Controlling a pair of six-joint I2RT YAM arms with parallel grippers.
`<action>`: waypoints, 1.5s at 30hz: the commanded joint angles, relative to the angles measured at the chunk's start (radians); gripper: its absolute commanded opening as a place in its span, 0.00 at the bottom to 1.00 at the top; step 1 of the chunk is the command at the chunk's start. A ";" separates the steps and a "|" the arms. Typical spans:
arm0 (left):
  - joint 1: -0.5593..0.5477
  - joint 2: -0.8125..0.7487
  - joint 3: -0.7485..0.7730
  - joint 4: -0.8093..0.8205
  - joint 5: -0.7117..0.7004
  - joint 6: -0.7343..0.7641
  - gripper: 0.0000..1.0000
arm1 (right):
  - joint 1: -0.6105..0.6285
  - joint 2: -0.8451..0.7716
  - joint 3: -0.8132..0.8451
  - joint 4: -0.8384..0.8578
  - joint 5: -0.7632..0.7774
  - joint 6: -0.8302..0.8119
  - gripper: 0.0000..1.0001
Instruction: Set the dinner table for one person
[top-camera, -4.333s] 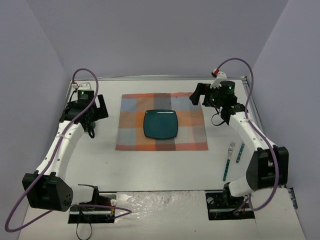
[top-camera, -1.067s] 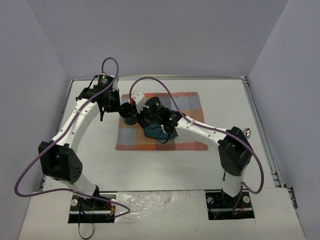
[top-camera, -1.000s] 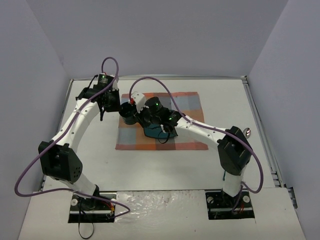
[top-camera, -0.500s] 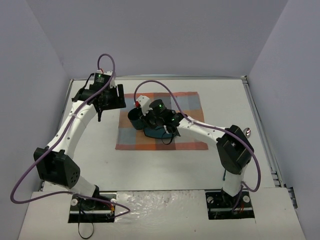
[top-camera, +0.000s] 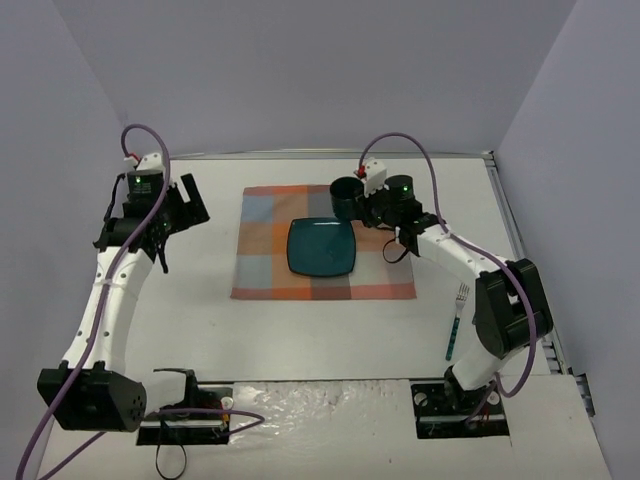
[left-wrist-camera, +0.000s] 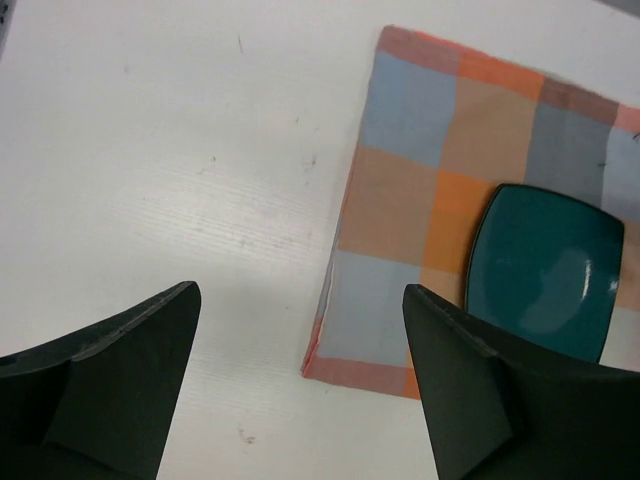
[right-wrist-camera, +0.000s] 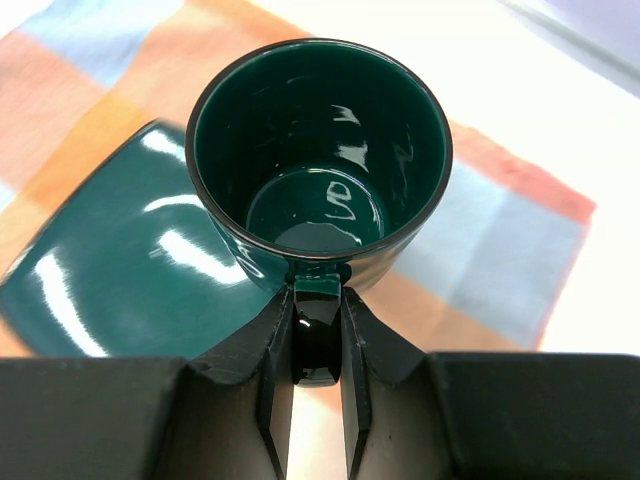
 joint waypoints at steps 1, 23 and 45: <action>0.005 -0.006 -0.086 0.118 0.005 0.019 0.80 | -0.100 -0.033 -0.002 0.291 -0.148 -0.033 0.00; 0.027 0.061 -0.128 0.121 0.011 0.047 0.80 | -0.309 0.252 0.208 0.374 -0.328 -0.186 0.00; 0.028 0.094 -0.125 0.122 0.010 0.059 0.80 | -0.356 0.357 0.131 0.406 -0.348 -0.197 0.26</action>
